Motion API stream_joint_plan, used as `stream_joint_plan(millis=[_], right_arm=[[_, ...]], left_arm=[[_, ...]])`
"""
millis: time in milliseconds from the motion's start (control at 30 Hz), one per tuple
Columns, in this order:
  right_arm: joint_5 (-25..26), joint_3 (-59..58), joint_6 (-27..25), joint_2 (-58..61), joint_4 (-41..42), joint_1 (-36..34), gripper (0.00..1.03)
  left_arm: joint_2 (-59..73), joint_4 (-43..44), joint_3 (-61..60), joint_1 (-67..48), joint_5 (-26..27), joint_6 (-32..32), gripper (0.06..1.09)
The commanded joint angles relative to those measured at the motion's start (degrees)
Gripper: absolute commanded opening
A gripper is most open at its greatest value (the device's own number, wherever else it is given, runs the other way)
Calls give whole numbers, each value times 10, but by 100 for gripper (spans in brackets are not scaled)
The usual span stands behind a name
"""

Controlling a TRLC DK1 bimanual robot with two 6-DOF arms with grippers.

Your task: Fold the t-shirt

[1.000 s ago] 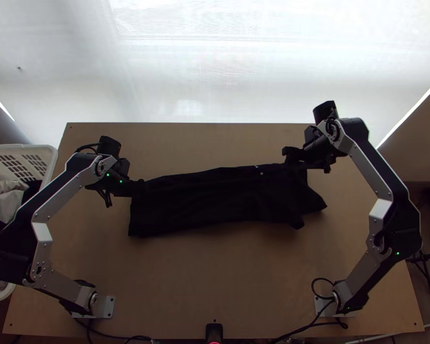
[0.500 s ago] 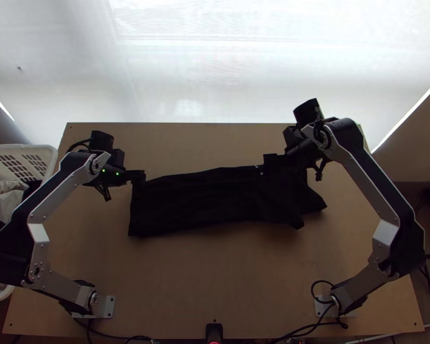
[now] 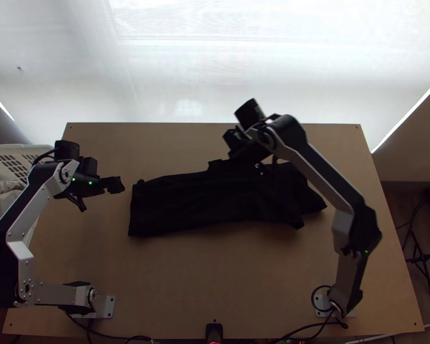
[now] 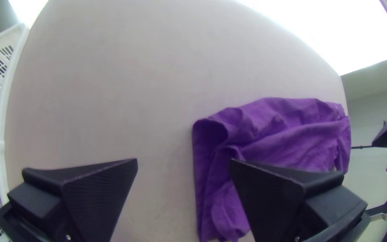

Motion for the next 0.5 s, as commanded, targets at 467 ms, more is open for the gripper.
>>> stream_joint_plan(millis=[467], right_arm=[[-33, 74, -29, 207, 15, 4, 99]], left_arm=[[-40, 159, -187, 12, 173, -46, 105]])
